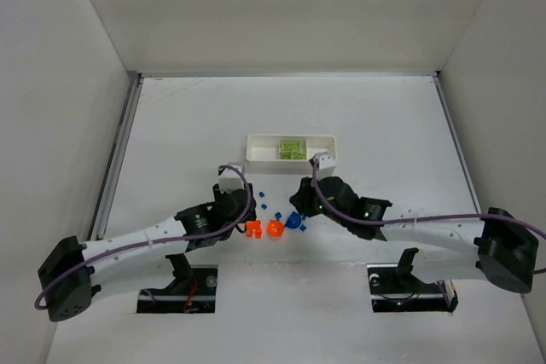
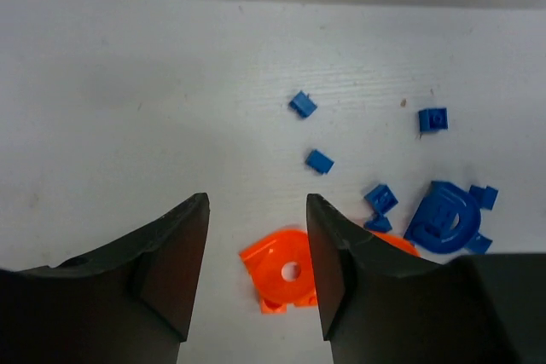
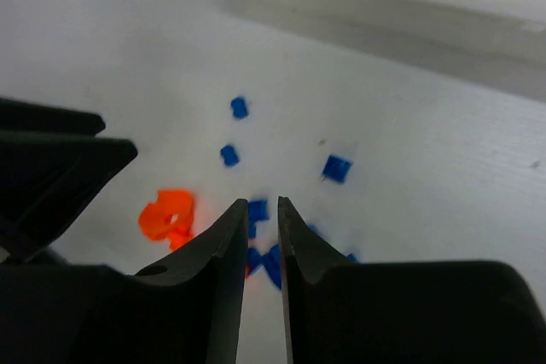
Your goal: Sort the legos into containers by color
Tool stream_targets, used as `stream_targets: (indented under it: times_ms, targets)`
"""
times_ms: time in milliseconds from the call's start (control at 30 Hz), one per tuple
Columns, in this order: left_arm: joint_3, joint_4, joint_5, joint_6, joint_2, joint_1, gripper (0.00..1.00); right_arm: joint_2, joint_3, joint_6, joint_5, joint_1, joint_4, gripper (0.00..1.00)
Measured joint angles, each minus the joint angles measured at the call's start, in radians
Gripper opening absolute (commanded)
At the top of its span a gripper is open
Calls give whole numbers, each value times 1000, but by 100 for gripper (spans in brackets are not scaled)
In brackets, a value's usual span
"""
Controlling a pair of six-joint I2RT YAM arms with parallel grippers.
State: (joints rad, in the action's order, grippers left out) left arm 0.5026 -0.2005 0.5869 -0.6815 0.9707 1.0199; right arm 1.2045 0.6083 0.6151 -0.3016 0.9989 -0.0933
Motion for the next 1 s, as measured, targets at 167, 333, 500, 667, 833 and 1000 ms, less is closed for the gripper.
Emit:
stream_targets:
  times_ms: [167, 333, 500, 667, 833, 1000]
  targets:
    - [-37, -104, -35, -130, -98, 61, 47, -18, -17, 59, 3, 130, 67, 42]
    - [-89, -126, -38, -214, -135, 135, 46, 16, -16, 127, -1, 201, 105, 53]
    - [-120, -121, -30, -237, -137, 163, 47, 140, -1, 168, -1, 229, 121, 52]
    - [-122, -91, -13, -245, -125, 163, 47, 202, 25, 190, -1, 226, 126, 47]
    - [-126, -59, -11, -249, -93, 164, 47, 222, 33, 200, 0, 216, 109, 44]
    - [-130, -49, -11, -250, -74, 174, 47, 248, 34, 216, 4, 201, 103, 38]
